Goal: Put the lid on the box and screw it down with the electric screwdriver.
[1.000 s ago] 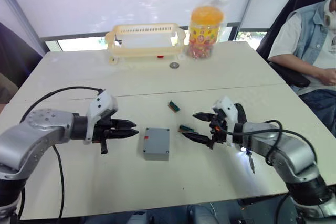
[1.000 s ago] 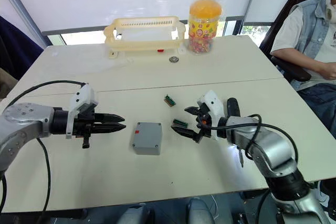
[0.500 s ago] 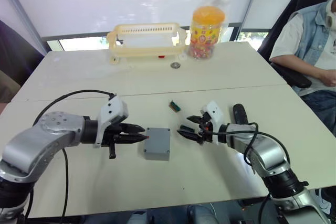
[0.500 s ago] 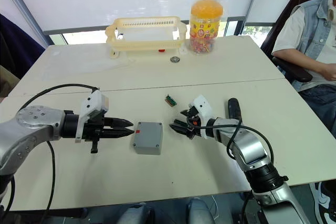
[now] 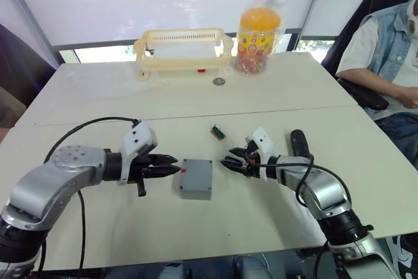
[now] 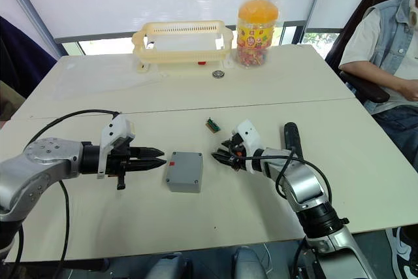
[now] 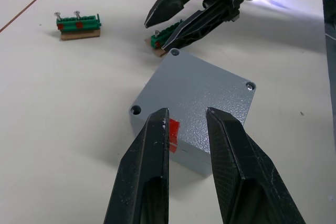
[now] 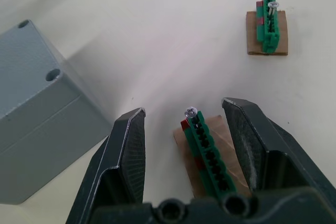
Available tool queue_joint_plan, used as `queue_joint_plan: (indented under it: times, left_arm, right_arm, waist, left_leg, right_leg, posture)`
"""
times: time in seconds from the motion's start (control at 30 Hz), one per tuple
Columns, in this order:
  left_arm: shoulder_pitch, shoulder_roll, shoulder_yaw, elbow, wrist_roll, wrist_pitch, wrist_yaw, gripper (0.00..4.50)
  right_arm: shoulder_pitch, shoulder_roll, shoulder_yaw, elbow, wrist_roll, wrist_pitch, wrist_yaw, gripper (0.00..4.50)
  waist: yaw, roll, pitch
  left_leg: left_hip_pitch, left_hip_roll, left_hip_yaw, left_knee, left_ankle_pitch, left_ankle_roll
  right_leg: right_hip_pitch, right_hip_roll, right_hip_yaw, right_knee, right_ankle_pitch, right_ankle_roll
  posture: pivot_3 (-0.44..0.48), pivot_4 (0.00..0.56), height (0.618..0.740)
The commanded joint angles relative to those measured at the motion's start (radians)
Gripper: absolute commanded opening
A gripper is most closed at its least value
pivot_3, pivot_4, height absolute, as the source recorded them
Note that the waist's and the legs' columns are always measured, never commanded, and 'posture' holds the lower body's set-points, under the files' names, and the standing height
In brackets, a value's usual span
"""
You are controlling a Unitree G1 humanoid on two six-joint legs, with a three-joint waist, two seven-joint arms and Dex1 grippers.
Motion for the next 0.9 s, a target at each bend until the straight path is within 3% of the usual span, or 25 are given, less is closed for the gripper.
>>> queue_joint_plan:
  times: [0.03,0.13,0.17,0.9]
  left_arm:
    - [0.0,-0.001,0.016,-0.001,0.006,-0.019,0.001,1.07]
    - [0.01,-0.002,0.016,-0.005,0.01,-0.02,0.002,1.07]
    - [0.012,-0.003,0.016,-0.006,0.011,-0.02,0.002,1.07]
    - [0.001,-0.028,0.001,0.009,0.02,-0.023,0.011,1.07]
  right_arm:
    - [-0.023,0.013,-0.02,-0.005,-0.011,-0.027,-0.005,1.7]
    - [-0.021,0.02,-0.024,-0.007,-0.009,-0.025,-0.004,0.17]
    - [-0.02,0.024,-0.027,-0.009,-0.008,-0.022,-0.006,0.05]
    - [-0.012,0.027,-0.112,-0.101,0.039,-0.001,-0.012,0.05]
  waist:
    - [0.0,0.0,0.0]
    - [0.0,0.0,0.0]
    - [0.0,0.0,0.0]
    - [0.0,0.0,0.0]
  left_leg:
    - [0.0,0.0,0.0,0.0,0.0,0.0]
    - [0.0,0.0,0.0,0.0,0.0,0.0]
    - [0.0,0.0,0.0,0.0,0.0,0.0]
    - [0.0,0.0,0.0,0.0,0.0,0.0]
  right_leg:
    - [0.0,0.0,0.0,0.0,0.0,0.0]
    - [0.0,0.0,0.0,0.0,0.0,0.0]
    - [0.0,0.0,0.0,0.0,0.0,0.0]
    - [0.0,0.0,0.0,0.0,0.0,0.0]
  posture:
    - [0.0,0.15,0.74]
    - [0.0,0.15,0.74]
    - [0.0,0.15,0.74]
    - [0.0,0.15,0.74]
